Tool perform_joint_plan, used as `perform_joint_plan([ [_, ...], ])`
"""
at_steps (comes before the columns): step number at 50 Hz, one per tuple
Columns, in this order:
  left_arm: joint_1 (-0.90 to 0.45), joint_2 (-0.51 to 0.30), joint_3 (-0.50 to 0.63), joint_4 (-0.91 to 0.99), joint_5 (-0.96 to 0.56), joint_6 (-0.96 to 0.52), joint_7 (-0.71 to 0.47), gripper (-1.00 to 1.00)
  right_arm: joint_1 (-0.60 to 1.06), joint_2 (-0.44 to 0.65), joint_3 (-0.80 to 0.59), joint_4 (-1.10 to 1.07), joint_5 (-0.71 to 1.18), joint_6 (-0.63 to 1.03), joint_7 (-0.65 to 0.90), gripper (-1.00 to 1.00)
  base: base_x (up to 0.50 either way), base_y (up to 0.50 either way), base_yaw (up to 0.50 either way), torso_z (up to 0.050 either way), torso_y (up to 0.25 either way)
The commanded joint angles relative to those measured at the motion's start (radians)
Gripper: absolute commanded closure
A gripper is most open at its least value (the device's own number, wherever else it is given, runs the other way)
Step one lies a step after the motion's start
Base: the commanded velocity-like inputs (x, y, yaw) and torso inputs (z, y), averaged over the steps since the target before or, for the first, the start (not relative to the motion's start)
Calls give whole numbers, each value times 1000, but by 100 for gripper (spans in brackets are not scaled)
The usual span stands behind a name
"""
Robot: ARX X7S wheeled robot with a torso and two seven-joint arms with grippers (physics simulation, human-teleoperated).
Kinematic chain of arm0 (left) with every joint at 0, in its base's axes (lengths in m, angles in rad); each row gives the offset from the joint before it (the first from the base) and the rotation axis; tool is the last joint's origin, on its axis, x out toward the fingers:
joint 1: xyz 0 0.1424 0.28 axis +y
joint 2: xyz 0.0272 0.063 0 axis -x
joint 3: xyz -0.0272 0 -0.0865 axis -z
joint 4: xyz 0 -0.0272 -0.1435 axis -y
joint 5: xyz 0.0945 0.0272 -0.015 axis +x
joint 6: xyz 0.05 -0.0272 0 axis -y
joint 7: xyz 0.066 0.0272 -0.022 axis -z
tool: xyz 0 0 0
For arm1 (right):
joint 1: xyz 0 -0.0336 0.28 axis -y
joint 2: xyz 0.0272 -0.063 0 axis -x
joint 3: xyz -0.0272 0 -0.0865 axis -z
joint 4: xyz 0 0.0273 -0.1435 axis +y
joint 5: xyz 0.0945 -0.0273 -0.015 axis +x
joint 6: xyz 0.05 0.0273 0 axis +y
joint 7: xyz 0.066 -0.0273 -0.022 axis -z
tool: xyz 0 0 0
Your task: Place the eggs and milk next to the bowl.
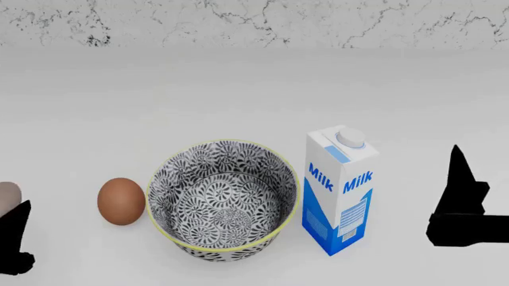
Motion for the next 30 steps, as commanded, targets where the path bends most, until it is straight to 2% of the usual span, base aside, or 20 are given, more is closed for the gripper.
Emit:
perform_joint_plan([
  [1,-17,-17,-27,60,-124,-49,75,100,-6,-20,31,7,-23,-10,-33,-100,0,0,0,0,0],
  [12,-100,-20,66,56,-155,-105,128,100,-15,-16,48,6,-13,-12,-33,-100,0,0,0,0,0],
  [30,-165,-6,142,63,-179,-151,139,100,-29,-16,50,9,-19,-23,-38,-100,0,0,0,0,0],
])
